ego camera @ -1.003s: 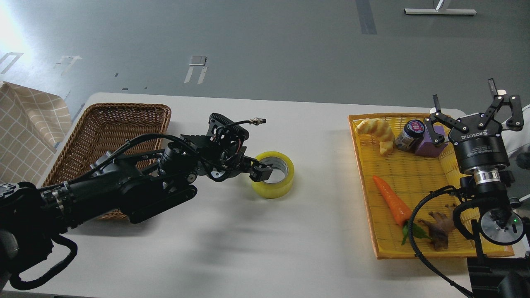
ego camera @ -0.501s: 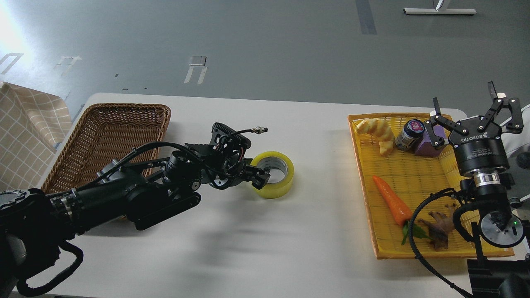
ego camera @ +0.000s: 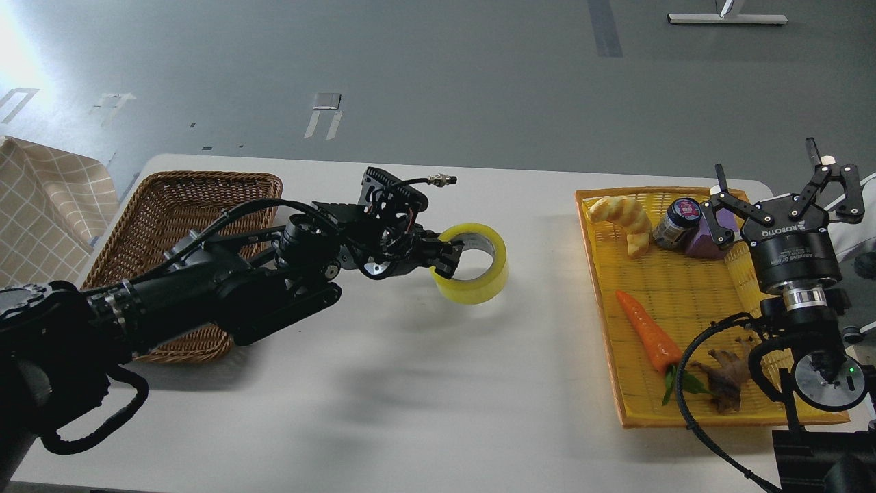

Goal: Place and transfer tape with both arms
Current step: 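Lift the tape roll and carry it over the wicker basket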

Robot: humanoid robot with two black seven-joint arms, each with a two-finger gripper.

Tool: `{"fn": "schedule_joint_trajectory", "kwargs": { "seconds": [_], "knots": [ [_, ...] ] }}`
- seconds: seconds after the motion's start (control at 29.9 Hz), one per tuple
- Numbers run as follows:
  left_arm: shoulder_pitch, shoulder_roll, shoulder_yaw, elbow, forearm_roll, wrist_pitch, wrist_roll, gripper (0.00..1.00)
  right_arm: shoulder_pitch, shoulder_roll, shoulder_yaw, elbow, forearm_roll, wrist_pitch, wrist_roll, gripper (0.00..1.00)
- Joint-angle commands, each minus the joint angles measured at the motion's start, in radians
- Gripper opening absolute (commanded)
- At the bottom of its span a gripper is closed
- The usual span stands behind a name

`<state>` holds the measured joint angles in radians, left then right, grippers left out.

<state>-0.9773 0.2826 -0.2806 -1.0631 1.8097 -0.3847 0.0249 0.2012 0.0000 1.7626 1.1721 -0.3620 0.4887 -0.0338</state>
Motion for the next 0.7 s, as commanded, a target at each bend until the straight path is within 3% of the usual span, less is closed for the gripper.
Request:
{"fn": "schedule_joint_trajectory", "kwargs": {
  "seconds": [0.0,0.67],
  "knots": [
    [-0.078,0.053,0.005,-0.002,-0.081,0.0,-0.002,0.0,0.0,0.0,0.0,0.001,0.0,0.0,0.0,1.0],
    [-0.098,0.487,0.038,0.0,-0.107,-0.01,-0.06,0.0,0.001,0.0,-0.009,0.0,0.0,0.0,0.0,1.0]
  ]
}}
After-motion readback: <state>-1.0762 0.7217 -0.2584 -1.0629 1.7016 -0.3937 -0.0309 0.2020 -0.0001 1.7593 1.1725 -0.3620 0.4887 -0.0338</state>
